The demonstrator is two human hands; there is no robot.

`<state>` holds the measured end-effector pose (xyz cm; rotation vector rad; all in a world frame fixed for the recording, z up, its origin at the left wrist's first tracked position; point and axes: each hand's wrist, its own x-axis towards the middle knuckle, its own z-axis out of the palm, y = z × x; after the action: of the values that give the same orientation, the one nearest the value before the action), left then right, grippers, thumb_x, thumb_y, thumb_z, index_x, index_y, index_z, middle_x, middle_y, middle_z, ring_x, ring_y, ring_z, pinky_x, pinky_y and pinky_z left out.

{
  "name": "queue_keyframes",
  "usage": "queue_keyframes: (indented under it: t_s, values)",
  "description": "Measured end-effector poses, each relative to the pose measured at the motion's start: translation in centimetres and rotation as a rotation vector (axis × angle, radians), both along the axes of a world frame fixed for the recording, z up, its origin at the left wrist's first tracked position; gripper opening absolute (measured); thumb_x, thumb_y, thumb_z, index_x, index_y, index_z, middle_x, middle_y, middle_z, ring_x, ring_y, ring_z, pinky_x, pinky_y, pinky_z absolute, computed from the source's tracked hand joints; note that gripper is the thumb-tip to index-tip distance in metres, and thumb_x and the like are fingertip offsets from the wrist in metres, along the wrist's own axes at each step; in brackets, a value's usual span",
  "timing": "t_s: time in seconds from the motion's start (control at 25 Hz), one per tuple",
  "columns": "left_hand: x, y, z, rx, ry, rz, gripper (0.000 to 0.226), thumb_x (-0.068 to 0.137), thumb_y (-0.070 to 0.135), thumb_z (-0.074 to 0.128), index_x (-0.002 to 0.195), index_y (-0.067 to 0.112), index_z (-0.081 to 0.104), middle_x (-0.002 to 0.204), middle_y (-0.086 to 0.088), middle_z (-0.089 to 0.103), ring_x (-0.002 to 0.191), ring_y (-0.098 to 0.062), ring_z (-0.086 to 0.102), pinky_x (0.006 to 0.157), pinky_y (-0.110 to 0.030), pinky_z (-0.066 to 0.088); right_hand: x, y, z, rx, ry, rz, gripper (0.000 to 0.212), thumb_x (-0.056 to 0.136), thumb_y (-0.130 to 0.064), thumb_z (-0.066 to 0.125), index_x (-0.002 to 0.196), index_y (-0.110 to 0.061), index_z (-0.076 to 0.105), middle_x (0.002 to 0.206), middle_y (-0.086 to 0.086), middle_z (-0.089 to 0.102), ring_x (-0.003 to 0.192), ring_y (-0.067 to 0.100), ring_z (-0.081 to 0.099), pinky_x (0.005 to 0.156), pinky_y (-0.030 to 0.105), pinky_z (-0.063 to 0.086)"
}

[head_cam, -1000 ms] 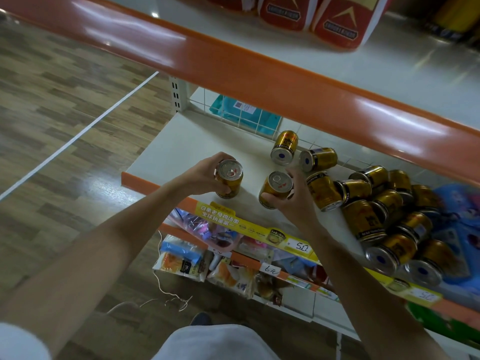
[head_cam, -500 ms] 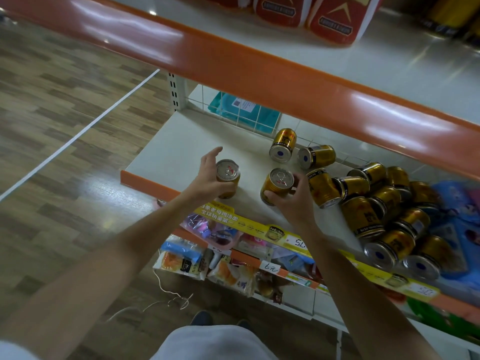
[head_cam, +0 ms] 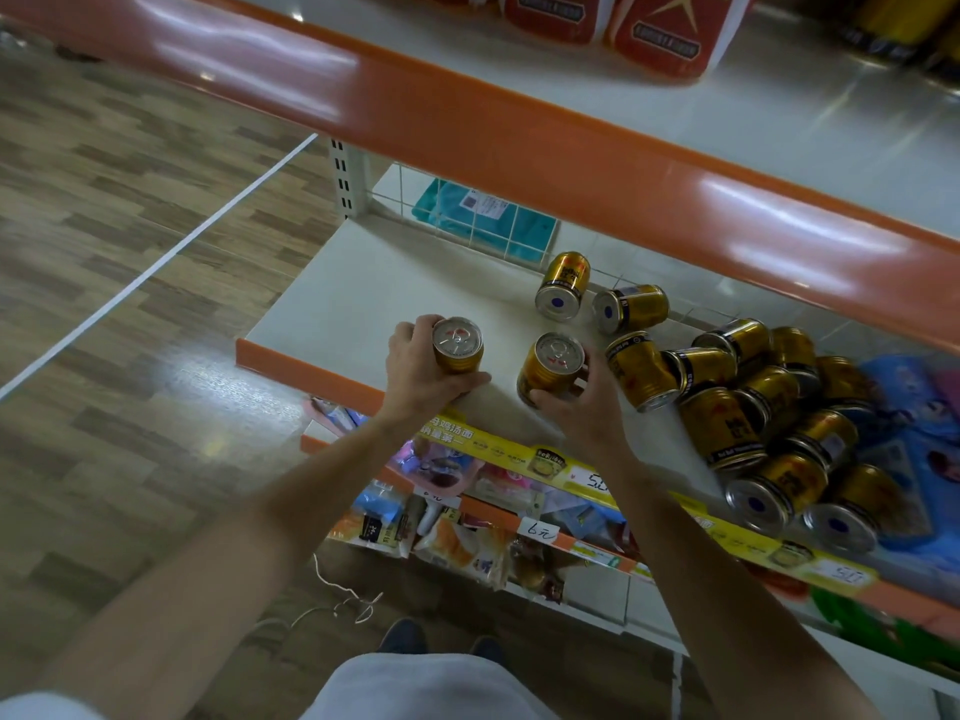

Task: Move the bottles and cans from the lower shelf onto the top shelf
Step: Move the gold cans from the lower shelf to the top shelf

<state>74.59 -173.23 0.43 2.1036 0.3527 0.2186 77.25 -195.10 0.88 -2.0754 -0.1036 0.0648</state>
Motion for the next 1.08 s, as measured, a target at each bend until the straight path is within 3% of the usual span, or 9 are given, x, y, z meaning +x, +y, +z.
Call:
queue_keyframes:
  t_s: [0.12,0.28,0.4,0.48,0.6,0.76,0.88,0.96,1.08]
  values:
    - [1.0,-1.3,-0.2,-0.063,-0.037,0.068,0.090,0.054,0.039,0.093,0.124,0.009,0.045,0.118,-0.002,0.037,0.114,-0.022,0.044,0.102,-0.042,0.045,-0.2,0.2,0.0,-0.024,-0.030,-0.011,0.075,0.068,-0.013,0.085,0.131,-0.017,0.046,0.120,-0.009,0.055,0.112,0.009,0.054,0.097,0.036,0.052]
    - [1.3,-1.5,0.2,-0.284,-0.030,0.016,0.092,0.058,0.025,0.094,0.127,0.010,0.035,0.121,-0.004,0.044,0.112,-0.018,0.052,0.093,-0.030,0.050,0.0,0.0,-0.2,-0.003,-0.020,-0.043,0.074,0.069,-0.014,0.085,0.132,-0.017,0.045,0.119,-0.011,0.054,0.109,0.007,0.053,0.094,0.030,0.051]
    - [0.6,-0.7,0.1,-0.308,-0.016,-0.100,0.083,0.067,0.017,0.089,0.127,0.014,0.031,0.120,-0.006,0.051,0.111,-0.018,0.056,0.087,-0.024,0.050,0.1,-0.1,-0.4,0.005,0.003,-0.041,0.076,0.069,-0.014,0.086,0.132,-0.017,0.043,0.119,-0.010,0.052,0.107,0.006,0.052,0.090,0.014,0.047]
    - [0.6,-0.1,0.3,-0.284,-0.018,-0.113,0.076,0.071,0.015,0.085,0.123,0.015,0.030,0.114,-0.004,0.053,0.109,-0.019,0.057,0.086,-0.027,0.052,0.4,-0.1,-0.5,0.035,0.020,-0.034,0.088,0.064,-0.026,0.090,0.135,-0.016,0.039,0.124,-0.005,0.051,0.110,0.007,0.053,0.087,0.007,0.043]
    - [0.8,0.2,0.5,-0.284,-0.020,-0.095,0.074,0.072,0.013,0.085,0.122,0.013,0.030,0.108,-0.001,0.054,0.104,-0.018,0.059,0.086,-0.029,0.054,1.1,0.6,-0.6,0.065,0.031,-0.044,0.104,0.055,-0.041,0.092,0.139,-0.021,0.035,0.132,0.000,0.050,0.116,0.009,0.054,0.094,0.021,0.046]
    - [1.0,-0.4,0.3,-0.352,-0.032,-0.099,0.075,0.071,0.004,0.081,0.129,0.017,0.036,0.107,0.007,0.057,0.103,-0.011,0.059,0.085,-0.024,0.052,1.0,2.2,-0.9,0.132,-0.012,-0.184,0.076,0.061,-0.020,0.093,0.123,-0.015,0.049,0.106,-0.010,0.058,0.093,-0.003,0.058,0.078,0.010,0.046]
    - [1.5,-0.3,0.2,-0.355,-0.035,-0.095,0.068,0.068,0.001,0.080,0.123,0.018,0.044,0.104,0.007,0.059,0.102,-0.012,0.061,0.081,-0.023,0.051,1.1,2.6,-1.3,0.165,-0.022,-0.226,0.073,0.061,-0.013,0.092,0.121,-0.012,0.050,0.105,-0.008,0.058,0.089,-0.009,0.058,0.073,0.004,0.045]
    - [1.7,-0.2,0.3,-0.349,-0.029,-0.103,0.067,0.067,0.003,0.080,0.121,0.021,0.044,0.104,0.007,0.059,0.101,-0.011,0.061,0.081,-0.024,0.052,0.9,2.6,-1.5,0.183,-0.012,-0.245,0.074,0.061,-0.009,0.091,0.119,-0.013,0.045,0.105,-0.008,0.055,0.088,-0.012,0.057,0.074,0.006,0.046]
    - [1.9,0.0,0.3,-0.371,-0.016,-0.122,0.067,0.067,0.003,0.079,0.121,0.022,0.044,0.105,0.005,0.059,0.101,-0.012,0.061,0.081,-0.027,0.053,0.6,2.8,-1.4,0.167,0.026,-0.264,0.077,0.060,-0.009,0.092,0.119,-0.013,0.042,0.109,-0.002,0.056,0.093,0.003,0.060,0.080,0.018,0.051]
